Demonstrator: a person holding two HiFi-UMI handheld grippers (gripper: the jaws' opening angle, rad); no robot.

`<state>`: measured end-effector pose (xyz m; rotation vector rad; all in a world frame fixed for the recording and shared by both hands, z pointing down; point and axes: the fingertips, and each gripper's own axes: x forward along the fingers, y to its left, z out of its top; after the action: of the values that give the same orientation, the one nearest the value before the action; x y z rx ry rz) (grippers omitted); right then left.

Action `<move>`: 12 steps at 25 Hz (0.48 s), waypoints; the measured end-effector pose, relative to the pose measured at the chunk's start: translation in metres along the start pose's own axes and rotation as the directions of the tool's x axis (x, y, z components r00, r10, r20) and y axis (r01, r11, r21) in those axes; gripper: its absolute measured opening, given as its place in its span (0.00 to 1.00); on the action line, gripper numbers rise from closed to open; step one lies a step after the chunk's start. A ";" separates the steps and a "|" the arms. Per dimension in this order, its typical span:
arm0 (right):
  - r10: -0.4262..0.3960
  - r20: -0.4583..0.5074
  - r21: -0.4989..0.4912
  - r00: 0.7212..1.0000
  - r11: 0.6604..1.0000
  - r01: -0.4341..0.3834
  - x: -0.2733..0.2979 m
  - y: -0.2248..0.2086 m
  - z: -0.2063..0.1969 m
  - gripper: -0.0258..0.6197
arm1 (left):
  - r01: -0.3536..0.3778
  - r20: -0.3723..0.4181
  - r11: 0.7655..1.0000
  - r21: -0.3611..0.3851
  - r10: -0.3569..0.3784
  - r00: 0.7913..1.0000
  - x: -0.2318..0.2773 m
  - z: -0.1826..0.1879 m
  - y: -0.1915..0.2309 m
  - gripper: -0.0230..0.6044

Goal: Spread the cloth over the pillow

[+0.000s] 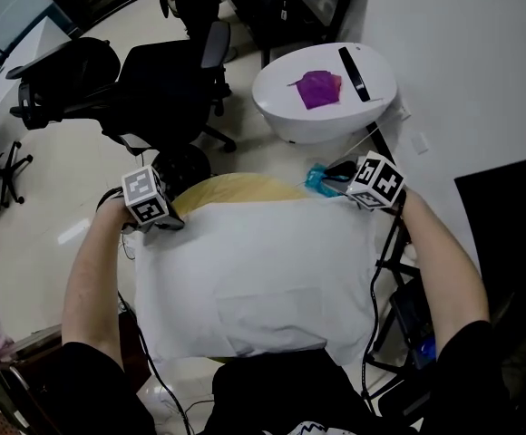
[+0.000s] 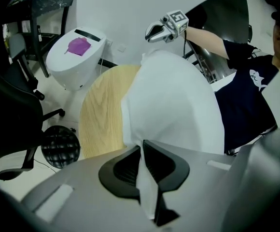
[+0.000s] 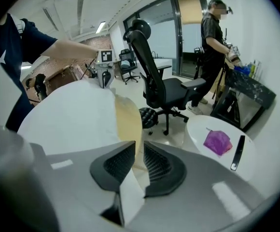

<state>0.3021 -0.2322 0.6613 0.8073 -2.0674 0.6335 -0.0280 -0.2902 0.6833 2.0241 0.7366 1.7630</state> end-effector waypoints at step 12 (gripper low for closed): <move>-0.236 0.131 -0.010 0.963 0.971 0.239 -0.067 0.007 0.037 0.05 | -0.212 0.100 0.977 0.006 0.210 0.973 -0.034 0.004 -0.003 0.37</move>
<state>0.3102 -0.2308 0.5850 1.0864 -2.0470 0.4303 -0.0276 -0.3080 0.6539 2.2545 0.5233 1.7570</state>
